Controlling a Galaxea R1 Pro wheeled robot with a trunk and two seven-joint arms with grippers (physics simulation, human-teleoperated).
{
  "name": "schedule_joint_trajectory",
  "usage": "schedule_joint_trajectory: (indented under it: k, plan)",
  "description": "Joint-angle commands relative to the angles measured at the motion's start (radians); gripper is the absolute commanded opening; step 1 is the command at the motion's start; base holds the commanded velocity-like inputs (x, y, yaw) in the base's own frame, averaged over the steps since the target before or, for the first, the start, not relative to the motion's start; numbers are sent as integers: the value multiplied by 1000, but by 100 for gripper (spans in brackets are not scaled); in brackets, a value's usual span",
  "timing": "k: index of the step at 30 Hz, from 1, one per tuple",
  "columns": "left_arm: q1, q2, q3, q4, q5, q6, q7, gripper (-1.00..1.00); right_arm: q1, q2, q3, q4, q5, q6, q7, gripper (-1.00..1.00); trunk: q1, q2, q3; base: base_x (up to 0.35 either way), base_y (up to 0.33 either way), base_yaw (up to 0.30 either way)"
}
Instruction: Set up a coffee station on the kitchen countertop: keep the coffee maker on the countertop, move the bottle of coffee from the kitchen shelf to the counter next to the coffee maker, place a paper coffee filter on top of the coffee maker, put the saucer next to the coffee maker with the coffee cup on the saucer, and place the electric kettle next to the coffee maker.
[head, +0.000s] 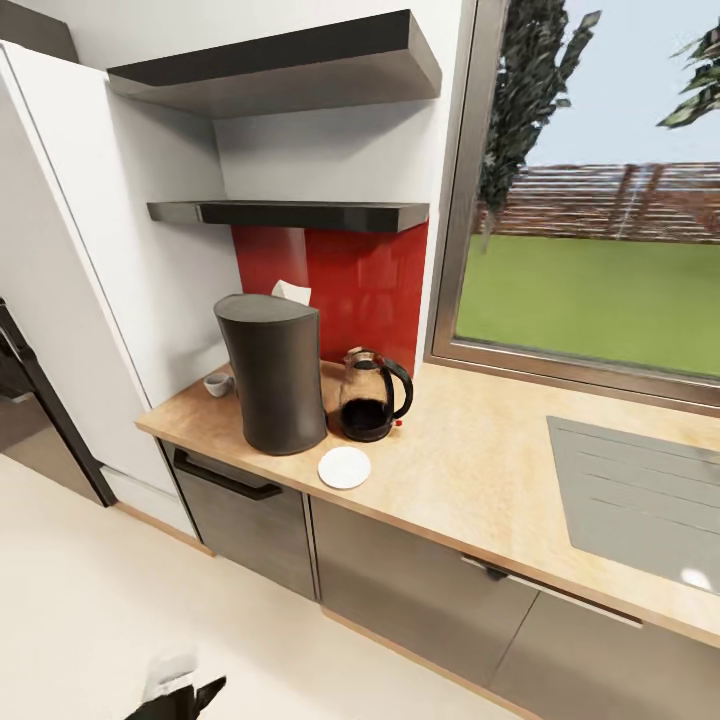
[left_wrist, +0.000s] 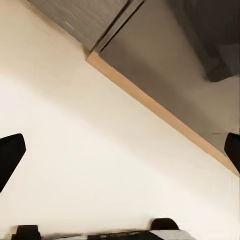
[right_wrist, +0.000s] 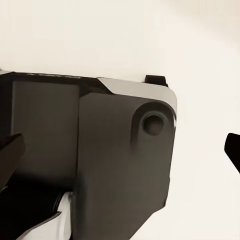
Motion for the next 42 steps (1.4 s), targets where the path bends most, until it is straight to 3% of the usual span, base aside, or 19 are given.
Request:
schedule_joint_trajectory:
  k: [1, 3, 6, 9, 11, 12, 13, 14, 19, 20, 30, 42]
  plan:
    - [2, 2, 5, 34, -14, -28, 4, 100, -1, -1, 8, -1, -10, 4, 2, 100, 1, -2, -2, 0, 0, 0]
    - [9, 4, 2, 74, -33, -68, 31, 100, -1, -2, 7, -1, -11, 4, 3, 100, 1, -2, -2, 0, 0, 0]
    - [38, 2, -2, 108, -85, -105, 125, 100, -1, -2, 7, -1, -12, 4, 3, 100, 1, -2, -2, 0, 0, 0]
    - [69, 1, -4, 123, -182, -118, 227, 100, -1, -2, 6, -1, -12, 4, 3, 100, 1, -2, -2, 0, 0, 0]
    - [78, 0, -4, 126, -218, -119, 248, 100, 0, -1, 3, -1, -12, 4, 3, 100, 1, -2, -2, 0, 0, 0]
    - [90, 0, -4, 129, -252, -119, 265, 100, 0, 0, 0, -1, -11, 3, 3, 100, 1, -2, -2, 0, 0, 0]
    - [129, 0, -3, 135, -314, -120, 298, 100, -1, 2, -5, -1, -11, 4, 3, 100, 1, -2, -2, 0, 0, 0]
    - [143, 0, -3, 136, -327, -120, 312, 100, -1, 2, -6, -1, -11, 4, 3, 100, 1, -2, -2, 0, 0, -7]
    - [181, -1, -3, 139, -348, -120, 373, 100, 0, 2, -9, -1, -11, 4, 3, 100, 1, -2, -2, 0, 0, -17]
    - [201, -6, -2, 139, -350, -114, 417, 100, -1, -31, -5, 9, -6, 5, 1, 100, 1, -2, -2, 0, 86, 0]
    - [202, -5, 0, 139, -351, -112, 418, 100, -1, -39, -2, 20, -1, 5, 0, 100, 1, -2, -3, 0, 255, 16]
    - [202, 3, 2, 138, -350, -110, 419, 100, -1, -36, -2, 21, 1, 5, 0, 100, 1, -2, -13, 0, 307, 184]
